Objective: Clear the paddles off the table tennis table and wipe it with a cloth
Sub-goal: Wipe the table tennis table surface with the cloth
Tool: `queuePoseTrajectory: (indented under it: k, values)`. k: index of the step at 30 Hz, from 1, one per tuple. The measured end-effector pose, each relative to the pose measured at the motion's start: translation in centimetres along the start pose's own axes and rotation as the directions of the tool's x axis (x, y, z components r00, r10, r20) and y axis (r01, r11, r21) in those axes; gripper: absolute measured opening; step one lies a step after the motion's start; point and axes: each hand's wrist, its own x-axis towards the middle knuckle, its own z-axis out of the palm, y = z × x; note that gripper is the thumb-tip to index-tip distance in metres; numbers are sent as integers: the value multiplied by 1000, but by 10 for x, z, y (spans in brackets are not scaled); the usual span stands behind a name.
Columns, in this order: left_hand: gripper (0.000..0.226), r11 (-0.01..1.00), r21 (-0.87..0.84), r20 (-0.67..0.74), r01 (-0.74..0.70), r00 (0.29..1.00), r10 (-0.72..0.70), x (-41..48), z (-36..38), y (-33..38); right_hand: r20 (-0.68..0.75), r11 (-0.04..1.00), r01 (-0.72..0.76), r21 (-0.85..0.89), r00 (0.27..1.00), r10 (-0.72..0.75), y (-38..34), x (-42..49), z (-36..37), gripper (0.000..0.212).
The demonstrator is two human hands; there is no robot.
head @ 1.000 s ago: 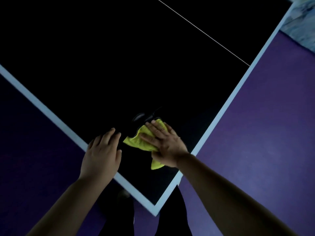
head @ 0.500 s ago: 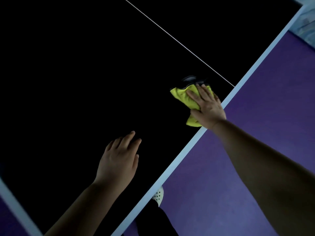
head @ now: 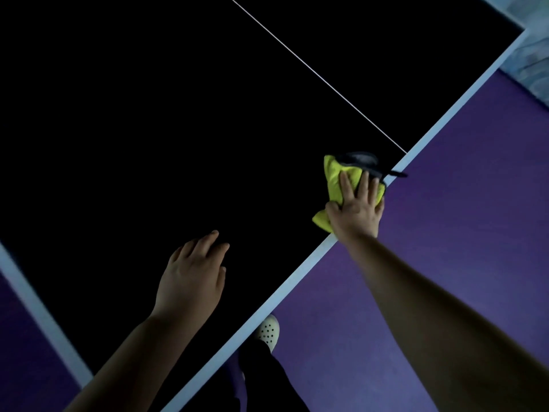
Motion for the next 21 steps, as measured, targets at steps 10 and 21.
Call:
queuePoseTrajectory:
  k: [10, 21]
  values:
    - [45, 996, -15, -1, 90, 996, -90, -142, -34, -84, 161, 976, 207, -72, 968, -194, -115, -214, 52, 87]
    - [42, 972, 42, 31, 229, 973, -231, -295, -70, -165, 317, 852, 524, -21, 811, -491, -222, -376, 92, 67]
